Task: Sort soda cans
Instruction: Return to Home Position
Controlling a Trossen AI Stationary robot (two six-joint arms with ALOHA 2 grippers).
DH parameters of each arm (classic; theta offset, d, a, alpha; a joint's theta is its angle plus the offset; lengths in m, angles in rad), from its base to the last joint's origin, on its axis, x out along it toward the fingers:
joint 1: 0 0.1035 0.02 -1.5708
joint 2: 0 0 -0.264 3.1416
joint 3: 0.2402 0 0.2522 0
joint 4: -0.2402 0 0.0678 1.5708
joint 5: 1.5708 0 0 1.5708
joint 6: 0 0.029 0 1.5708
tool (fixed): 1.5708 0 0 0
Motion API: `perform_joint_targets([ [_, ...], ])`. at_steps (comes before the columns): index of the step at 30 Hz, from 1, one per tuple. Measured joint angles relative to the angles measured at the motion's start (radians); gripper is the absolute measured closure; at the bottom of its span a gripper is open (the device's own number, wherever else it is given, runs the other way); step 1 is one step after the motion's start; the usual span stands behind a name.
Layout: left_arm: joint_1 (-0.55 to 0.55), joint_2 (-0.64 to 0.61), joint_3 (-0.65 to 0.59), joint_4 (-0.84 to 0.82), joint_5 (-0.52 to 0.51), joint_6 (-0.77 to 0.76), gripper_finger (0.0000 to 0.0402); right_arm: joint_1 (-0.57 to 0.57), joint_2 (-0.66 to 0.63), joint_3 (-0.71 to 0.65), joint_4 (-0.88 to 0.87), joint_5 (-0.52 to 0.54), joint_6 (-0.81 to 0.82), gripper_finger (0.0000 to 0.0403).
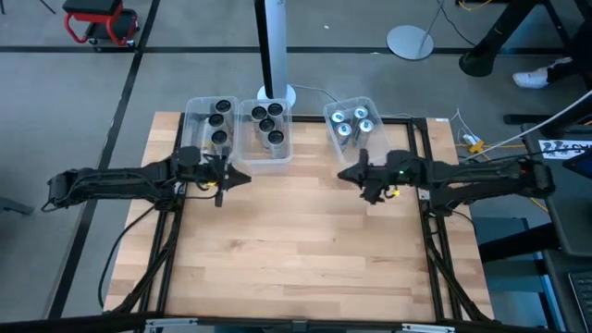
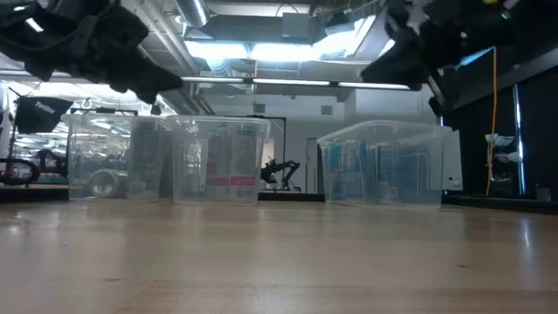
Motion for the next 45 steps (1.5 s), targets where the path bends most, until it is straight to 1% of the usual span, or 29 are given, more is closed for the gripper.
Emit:
perform_joint_targets([
  [3, -0.009, -0.030, -0.039, 0.052, 0.001, 0.001, 0.0388, -0.017, -0.080, -0.130, 0.157, -0.007, 0.001, 0.0389],
  [6, -0.019, -0.065, -0.078, 0.106, 0.000, 0.013, 0.0396, -0.020, -0.152, -0.251, 0.301, -0.008, 0.002, 0.0399],
  [7, -0.021, -0.074, -0.087, 0.120, 0.001, 0.022, 0.0397, -0.020, -0.172, -0.281, 0.338, -0.010, 0.003, 0.0400],
  [9, -0.026, -0.097, -0.105, 0.125, 0.000, 0.026, 0.0397, -0.020, -0.217, -0.325, 0.357, -0.011, 0.006, 0.0399],
  [14, -0.026, -0.114, -0.114, 0.122, -0.026, 0.061, 0.0392, -0.020, -0.319, -0.370, 0.324, -0.011, 0.035, 0.0385],
  [18, -0.027, -0.114, -0.113, 0.084, -0.024, 0.026, 0.0390, -0.020, -0.407, -0.424, 0.317, -0.010, 0.057, 0.0383],
  [20, -0.026, -0.118, -0.116, 0.071, 0.009, 0.041, 0.0389, -0.020, -0.457, -0.457, 0.323, -0.010, 0.059, 0.0384],
  [23, -0.027, -0.127, -0.143, 0.145, 0.041, 0.021, 0.0389, -0.020, -0.525, -0.504, 0.327, 0.004, 0.062, 0.0384],
  [27, -0.027, -0.166, -0.194, 0.215, 0.042, -0.020, 0.0389, -0.020, -0.603, -0.535, 0.312, 0.014, 0.080, 0.0384],
  [32, -0.026, -0.236, -0.239, 0.205, 0.043, -0.074, 0.0389, -0.020, -0.668, -0.536, 0.230, 0.022, 0.080, 0.0384],
  [36, -0.026, -0.306, -0.238, 0.148, 0.041, -0.122, 0.0389, -0.020, -0.705, -0.537, 0.178, 0.082, 0.080, 0.0384],
  [39, -0.027, -0.367, -0.238, 0.099, 0.002, -0.148, 0.0389, -0.020, -0.725, -0.537, 0.146, 0.113, 0.084, 0.0384],
  [43, -0.027, -0.457, -0.238, 0.000, -0.124, -0.161, 0.0389, -0.020, -0.749, -0.538, 0.123, 0.125, 0.091, 0.0384],
  [45, -0.027, -0.504, -0.238, -0.041, -0.164, -0.161, 0.0389, -0.020, -0.762, -0.538, 0.107, 0.143, 0.098, 0.0384],
])
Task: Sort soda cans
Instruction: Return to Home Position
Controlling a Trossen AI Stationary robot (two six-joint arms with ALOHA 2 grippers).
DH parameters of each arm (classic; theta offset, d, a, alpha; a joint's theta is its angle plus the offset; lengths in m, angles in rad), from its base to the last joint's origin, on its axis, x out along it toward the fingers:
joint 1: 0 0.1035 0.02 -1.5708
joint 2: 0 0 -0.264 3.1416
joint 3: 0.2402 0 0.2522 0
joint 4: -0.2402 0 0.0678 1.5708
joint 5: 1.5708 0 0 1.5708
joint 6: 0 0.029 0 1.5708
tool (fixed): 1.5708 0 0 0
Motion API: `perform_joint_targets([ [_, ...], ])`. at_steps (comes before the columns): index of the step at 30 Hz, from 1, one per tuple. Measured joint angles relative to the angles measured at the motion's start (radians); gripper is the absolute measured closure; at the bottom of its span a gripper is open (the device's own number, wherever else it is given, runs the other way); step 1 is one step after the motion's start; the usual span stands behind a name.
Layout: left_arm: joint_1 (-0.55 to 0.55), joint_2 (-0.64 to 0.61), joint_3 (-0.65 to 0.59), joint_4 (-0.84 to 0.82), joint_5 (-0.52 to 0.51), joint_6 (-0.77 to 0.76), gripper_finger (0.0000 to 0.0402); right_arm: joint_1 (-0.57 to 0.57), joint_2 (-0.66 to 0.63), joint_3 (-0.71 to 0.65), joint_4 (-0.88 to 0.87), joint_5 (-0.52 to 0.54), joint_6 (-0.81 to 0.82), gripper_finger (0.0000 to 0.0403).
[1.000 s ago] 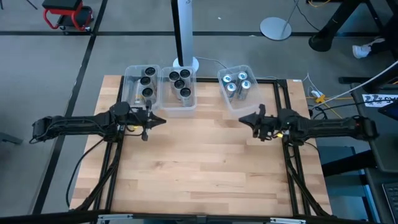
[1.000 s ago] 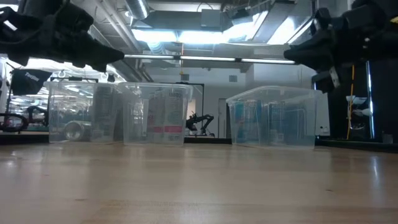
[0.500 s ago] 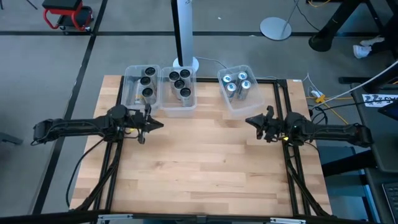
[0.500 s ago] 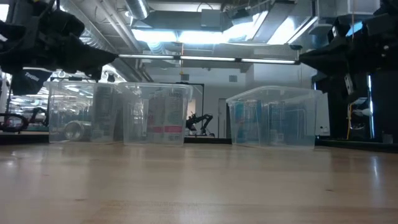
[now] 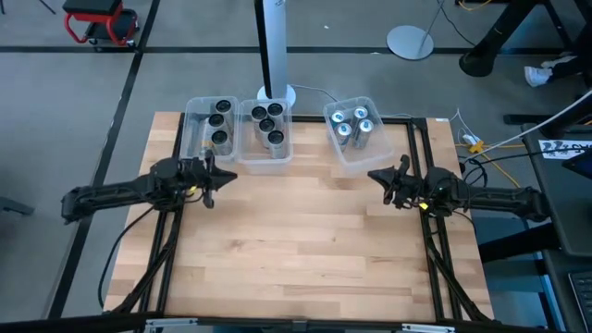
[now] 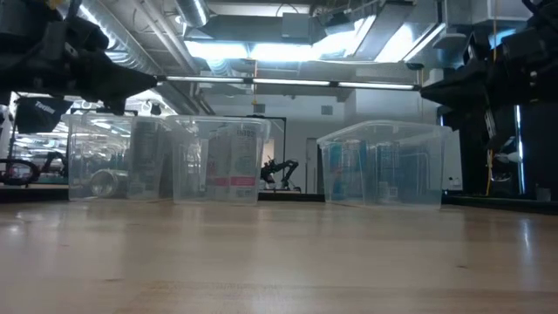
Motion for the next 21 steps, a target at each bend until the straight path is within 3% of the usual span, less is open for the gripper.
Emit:
perform_joint_targets([
  [6, 0.001, -0.153, 0.000, -0.124, -0.027, -0.002, 0.0389, 0.000, -0.044, -0.001, -0.038, 0.022, 0.007, 0.0384],
  [21, 0.000, -0.147, 0.000, -0.134, -0.059, 0.000, 0.0389, 0.000, -0.184, -0.002, -0.183, -0.007, 0.004, 0.0384],
])
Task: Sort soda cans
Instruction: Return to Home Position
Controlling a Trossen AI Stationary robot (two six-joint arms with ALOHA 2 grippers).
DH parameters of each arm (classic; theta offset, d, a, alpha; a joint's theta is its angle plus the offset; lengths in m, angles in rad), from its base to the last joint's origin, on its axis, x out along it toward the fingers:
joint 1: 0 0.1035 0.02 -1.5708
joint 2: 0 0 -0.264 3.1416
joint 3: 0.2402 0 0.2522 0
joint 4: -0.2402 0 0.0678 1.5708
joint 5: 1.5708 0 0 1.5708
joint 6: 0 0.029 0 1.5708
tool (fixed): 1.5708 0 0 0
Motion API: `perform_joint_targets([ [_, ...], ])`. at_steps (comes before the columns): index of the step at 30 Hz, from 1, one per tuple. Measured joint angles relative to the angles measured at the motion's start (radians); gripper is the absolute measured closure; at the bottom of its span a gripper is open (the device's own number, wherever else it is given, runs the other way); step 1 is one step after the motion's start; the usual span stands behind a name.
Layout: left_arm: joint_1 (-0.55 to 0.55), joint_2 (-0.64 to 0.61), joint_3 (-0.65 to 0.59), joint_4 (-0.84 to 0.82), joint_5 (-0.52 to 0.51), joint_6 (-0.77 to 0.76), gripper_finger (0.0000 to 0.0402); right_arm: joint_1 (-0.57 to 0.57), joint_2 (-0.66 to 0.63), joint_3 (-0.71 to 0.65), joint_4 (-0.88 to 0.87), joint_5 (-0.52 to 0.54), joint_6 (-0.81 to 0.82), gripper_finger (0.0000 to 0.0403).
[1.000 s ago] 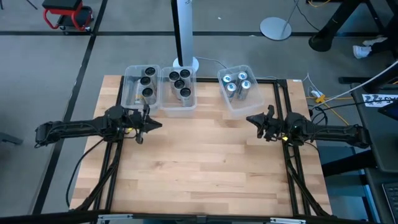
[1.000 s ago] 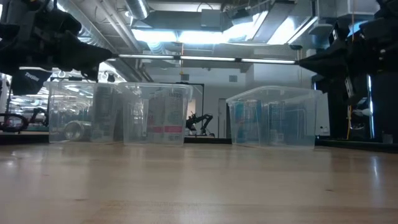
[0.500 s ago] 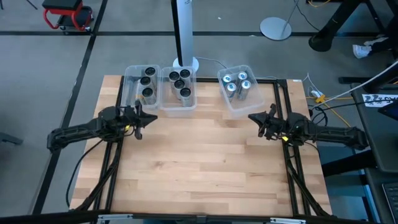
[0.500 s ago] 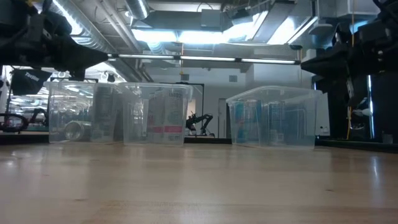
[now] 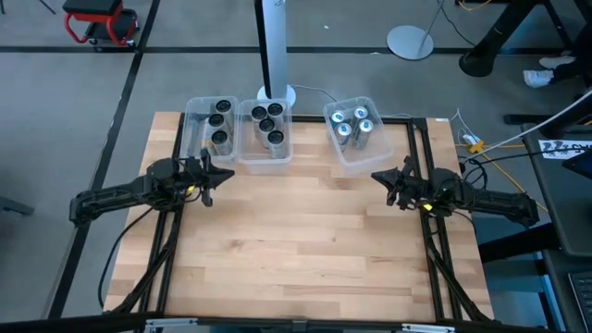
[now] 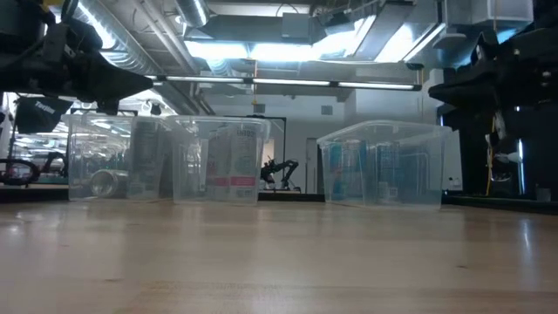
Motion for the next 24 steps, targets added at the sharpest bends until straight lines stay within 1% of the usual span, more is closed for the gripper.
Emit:
perform_joint_targets([
  [2, 0.000, 0.000, 0.000, -0.001, 0.000, 0.003, 0.0389, 0.000, -0.001, 0.000, -0.013, -0.075, -0.015, 0.0384],
  [4, 0.000, 0.000, 0.000, -0.001, -0.001, 0.009, 0.0389, 0.000, -0.007, 0.000, -0.022, -0.104, -0.016, 0.0384],
  [12, 0.000, 0.000, 0.000, -0.004, -0.013, 0.052, 0.0389, 0.000, -0.006, 0.000, -0.026, -0.097, -0.049, 0.0384],
  [24, 0.000, 0.000, 0.000, -0.005, -0.013, 0.051, 0.0389, 0.000, -0.006, 0.000, -0.028, -0.097, -0.050, 0.0384],
])
